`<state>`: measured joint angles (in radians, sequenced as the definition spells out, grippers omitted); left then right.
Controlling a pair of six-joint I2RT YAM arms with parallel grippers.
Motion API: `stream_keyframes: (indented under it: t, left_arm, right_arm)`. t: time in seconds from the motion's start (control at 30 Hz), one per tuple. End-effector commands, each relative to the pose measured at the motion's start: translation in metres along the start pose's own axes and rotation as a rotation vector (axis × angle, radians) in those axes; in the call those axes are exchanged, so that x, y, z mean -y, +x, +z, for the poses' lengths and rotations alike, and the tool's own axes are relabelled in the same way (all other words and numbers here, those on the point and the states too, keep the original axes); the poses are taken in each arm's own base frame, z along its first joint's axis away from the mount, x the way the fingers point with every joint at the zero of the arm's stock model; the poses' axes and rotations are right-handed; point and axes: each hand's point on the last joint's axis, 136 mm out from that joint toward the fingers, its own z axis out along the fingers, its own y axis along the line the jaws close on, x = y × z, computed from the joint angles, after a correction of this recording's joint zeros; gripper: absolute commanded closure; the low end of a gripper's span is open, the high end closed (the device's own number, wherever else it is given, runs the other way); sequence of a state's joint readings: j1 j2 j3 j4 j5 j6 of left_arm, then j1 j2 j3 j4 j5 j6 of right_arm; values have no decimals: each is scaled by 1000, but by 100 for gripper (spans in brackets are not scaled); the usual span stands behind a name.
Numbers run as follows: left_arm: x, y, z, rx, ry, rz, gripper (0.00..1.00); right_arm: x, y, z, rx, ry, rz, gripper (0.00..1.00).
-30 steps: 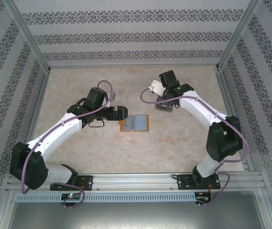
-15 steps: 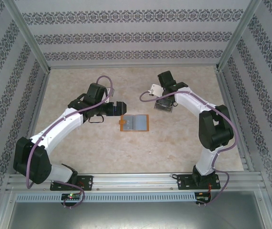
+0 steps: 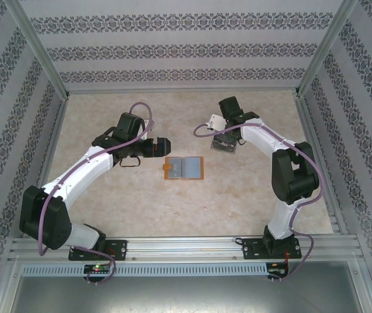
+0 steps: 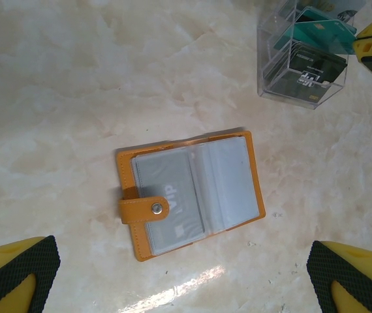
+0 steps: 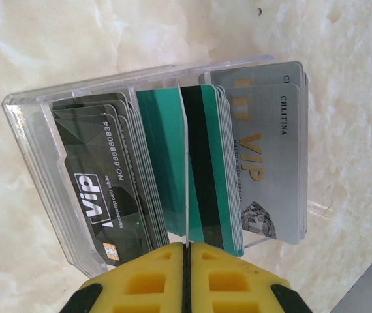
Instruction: Take the credit cards out of the card holder
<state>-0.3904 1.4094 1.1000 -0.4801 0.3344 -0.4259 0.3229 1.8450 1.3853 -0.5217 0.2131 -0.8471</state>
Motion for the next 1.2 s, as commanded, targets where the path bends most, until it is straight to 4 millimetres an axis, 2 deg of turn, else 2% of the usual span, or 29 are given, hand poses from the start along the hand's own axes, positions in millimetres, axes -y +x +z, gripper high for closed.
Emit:
stream_keyframes:
  t: [0.0, 0.13, 0.23, 0.4, 0.6, 0.67, 0.73, 0.93, 1.03, 1.17]
  left_arm:
    - [-1, -5, 0, 3, 5, 2, 0]
    - [0, -5, 2, -4, 10, -4, 0]
    - [0, -5, 2, -5, 11, -7, 0]
    - [-2, -4, 2, -8, 7, -11, 0]
    - [-4, -1, 0, -9, 7, -18, 0]
    - [-4, 1, 0, -11, 10, -22, 0]
    - [-4, 2, 0, -13, 15, -22, 0]
    - [-2, 7, -2, -17, 37, -27, 0]
    - [-1, 12, -2, -23, 52, -41, 0]
    - [0, 19, -1, -34, 72, -66, 0]
  right_arm:
    - [9, 5, -2, -5, 28, -3, 100]
    - [13, 5, 4, -5, 41, 20, 98]
    - [33, 3, 10, -18, 118, 79, 77]
    - [61, -2, 13, -36, 204, 173, 78]
    - [72, -1, 5, -36, 240, 296, 84]
    - [73, 0, -2, -29, 252, 355, 89]
    - [76, 0, -13, -7, 268, 435, 98]
    - [79, 1, -63, 129, 297, 799, 100]
    - [67, -4, -86, 195, 242, 941, 100]
    - [35, -21, -110, 228, 147, 993, 100]
